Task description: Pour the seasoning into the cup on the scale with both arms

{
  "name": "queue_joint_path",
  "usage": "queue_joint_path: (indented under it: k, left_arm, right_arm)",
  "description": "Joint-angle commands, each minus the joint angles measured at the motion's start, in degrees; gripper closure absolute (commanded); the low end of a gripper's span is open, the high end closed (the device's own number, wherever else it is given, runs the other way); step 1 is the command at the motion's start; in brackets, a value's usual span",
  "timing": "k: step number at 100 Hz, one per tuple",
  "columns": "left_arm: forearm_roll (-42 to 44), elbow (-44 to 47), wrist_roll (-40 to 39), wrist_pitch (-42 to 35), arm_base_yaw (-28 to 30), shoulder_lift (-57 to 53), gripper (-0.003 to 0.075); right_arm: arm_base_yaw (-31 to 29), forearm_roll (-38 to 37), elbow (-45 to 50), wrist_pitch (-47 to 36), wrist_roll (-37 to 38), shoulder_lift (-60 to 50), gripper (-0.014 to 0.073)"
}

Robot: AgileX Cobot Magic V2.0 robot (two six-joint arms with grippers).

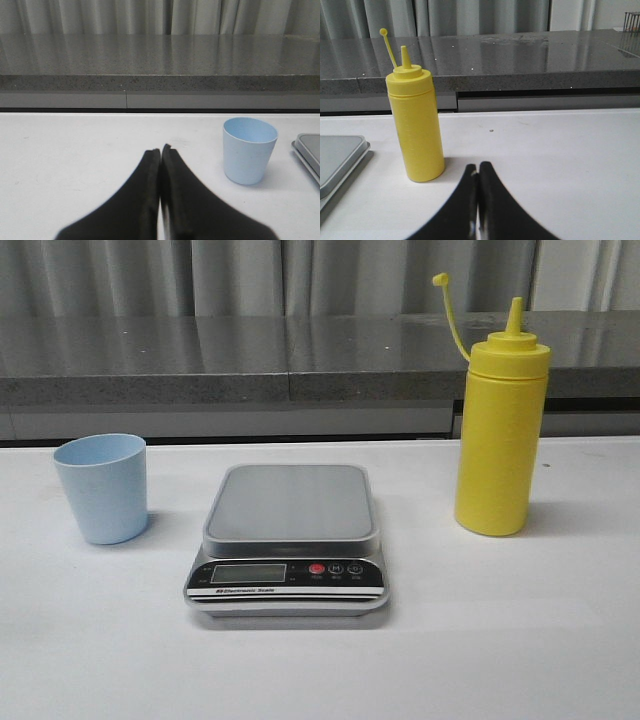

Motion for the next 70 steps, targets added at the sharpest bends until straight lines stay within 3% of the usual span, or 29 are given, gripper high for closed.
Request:
queue_joint_path:
  k: [1,38,70]
  left_arm:
    - [0.0,2.3,-0.4,-4.3,-0.4,-1.7,0.0741]
    - [-4.3,-0.1,-0.4,-7.4,-0.4,-1.6,0.0741]
    - [-4.5,-15.1,-0.4,-1.1,-0.4,7.9,0.0741]
  right_arm:
    - [-0.3,-0.5,-1.0,-4.7,-0.6,-1.0,0.0661]
    - [-0.3,-0.5,-1.0,-4.7,-0.6,-1.0,0.0661]
    - [-0.3,-0.5,-1.0,-4.7,-0.6,-1.0,0.0661]
